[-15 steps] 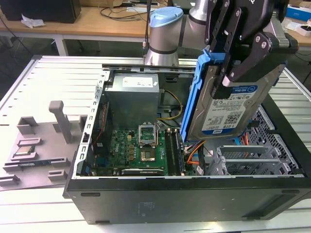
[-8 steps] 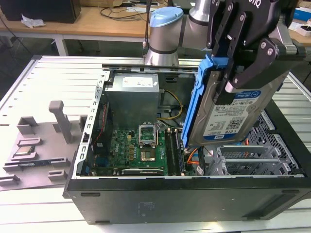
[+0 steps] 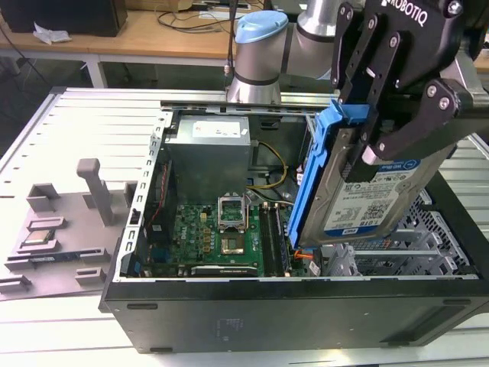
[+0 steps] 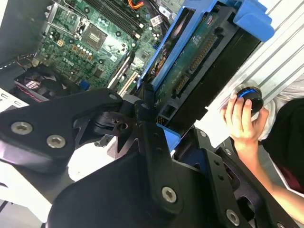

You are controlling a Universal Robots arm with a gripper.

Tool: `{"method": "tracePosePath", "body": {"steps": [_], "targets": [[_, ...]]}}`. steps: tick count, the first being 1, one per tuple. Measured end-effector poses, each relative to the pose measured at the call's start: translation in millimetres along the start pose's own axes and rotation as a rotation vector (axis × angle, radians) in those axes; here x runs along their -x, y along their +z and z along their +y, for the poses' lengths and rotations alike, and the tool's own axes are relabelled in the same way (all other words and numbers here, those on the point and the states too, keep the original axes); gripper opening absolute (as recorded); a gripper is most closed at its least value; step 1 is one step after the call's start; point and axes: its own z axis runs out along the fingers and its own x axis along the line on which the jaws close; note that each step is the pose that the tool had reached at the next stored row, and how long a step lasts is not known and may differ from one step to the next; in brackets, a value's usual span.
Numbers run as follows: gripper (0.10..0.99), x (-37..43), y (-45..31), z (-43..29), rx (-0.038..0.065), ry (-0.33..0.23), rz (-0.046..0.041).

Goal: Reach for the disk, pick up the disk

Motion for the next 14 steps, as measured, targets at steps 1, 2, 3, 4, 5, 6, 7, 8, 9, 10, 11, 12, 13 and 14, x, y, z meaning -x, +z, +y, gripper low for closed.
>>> {"method": "tracePosePath", "body": {"steps": [1, 2, 3, 4, 5, 6, 7, 8, 9, 10, 11, 12, 13, 14], "targets": [[0.369, -2.3, 0.0, 0.2, 0.000, 0.000, 0.0000], [0.369, -6.1, 0.1, 0.6, 0.000, 0.000, 0.0000], [0.369, -8.5, 0.2, 0.9, 0.000, 0.000, 0.0000], [0.369, -9.3, 0.2, 1.0, 0.000, 0.000, -0.0009], [0.369, -9.6, 0.3, 1.0, -0.001, 0.003, -0.0060], [0.369, -9.6, 0.5, 0.9, -0.001, 0.020, -0.0104], [0.369, -9.6, 0.9, 0.9, -0.001, 0.049, -0.0115], [0.369, -9.6, 1.2, 0.9, -0.001, 0.063, -0.0121], [0.369, -9.7, 1.5, 0.7, -0.001, 0.080, -0.0127], [0.369, -9.7, 1.6, -0.2, -0.001, 0.084, -0.0129], [0.369, -9.7, 1.8, -0.8, -0.001, 0.086, -0.0132], [0.369, -9.3, 1.8, -2.4, -0.001, 0.087, -0.0134], [0.369, -8.4, 1.6, -5.8, -0.001, 0.087, -0.0131], [0.369, -7.6, 1.6, -7.8, -0.001, 0.087, -0.0133]]}}
